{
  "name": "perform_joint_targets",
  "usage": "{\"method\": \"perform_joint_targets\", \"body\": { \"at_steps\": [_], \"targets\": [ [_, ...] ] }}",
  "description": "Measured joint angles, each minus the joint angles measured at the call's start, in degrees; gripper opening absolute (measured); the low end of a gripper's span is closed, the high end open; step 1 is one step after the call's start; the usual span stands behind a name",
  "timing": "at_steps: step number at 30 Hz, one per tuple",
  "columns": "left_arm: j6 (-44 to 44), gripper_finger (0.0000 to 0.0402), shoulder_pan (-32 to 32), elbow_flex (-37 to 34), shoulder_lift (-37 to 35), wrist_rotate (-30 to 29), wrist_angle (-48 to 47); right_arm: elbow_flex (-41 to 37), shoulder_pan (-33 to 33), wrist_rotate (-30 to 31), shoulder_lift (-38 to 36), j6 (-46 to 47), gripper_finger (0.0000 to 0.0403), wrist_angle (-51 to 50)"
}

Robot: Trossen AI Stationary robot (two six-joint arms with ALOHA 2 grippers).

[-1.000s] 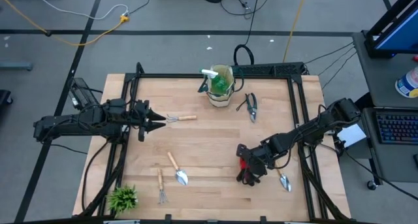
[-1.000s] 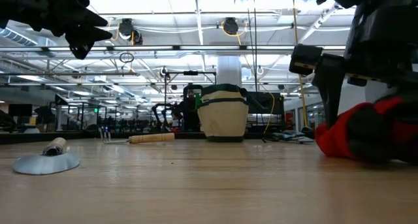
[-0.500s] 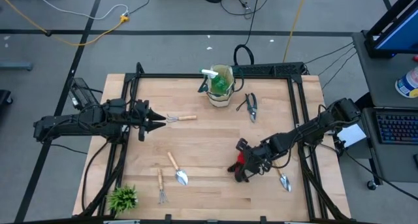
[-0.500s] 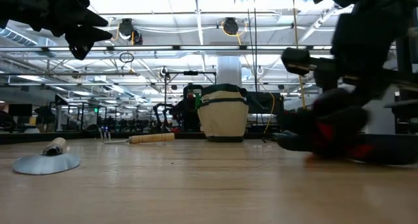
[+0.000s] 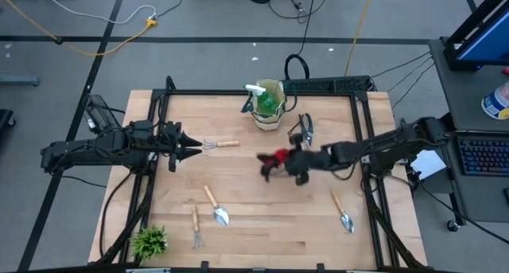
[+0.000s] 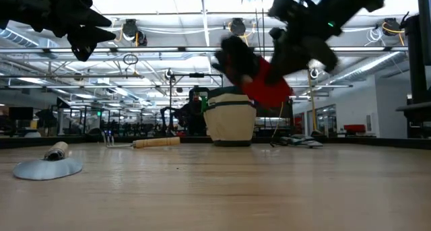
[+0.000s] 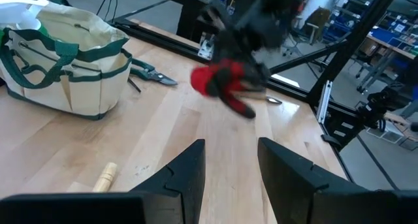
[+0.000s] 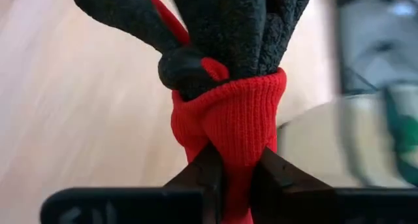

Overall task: Pick & Place Garden tools in Gardening bag
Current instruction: Put the gloves into the the gardening bag

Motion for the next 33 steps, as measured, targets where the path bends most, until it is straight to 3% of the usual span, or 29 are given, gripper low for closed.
{"method": "perform_joint_targets", "body": {
  "at_steps": [8,15,26,33],
  "targets": [
    [0.29,0.0145,0.00,0.00,0.01,0.18,0.01,0.09,-9.00,-0.85,-4.53,13.48,0.0033,22.14],
    [0.71,0.0145,0.00,0.00,-0.01,-0.08,0.07,0.19,-15.27,-9.52,-3.21,23.87,0.0032,38.60],
    [0.69,0.0145,0.00,0.00,0.01,-0.11,0.15,0.13,-21.49,-10.66,2.60,26.72,0.0031,49.51],
    [0.67,0.0145,0.00,0.00,-0.01,-1.36,0.16,0.33,-24.72,-10.61,7.15,23.06,0.0032,50.11]
  ]
}}
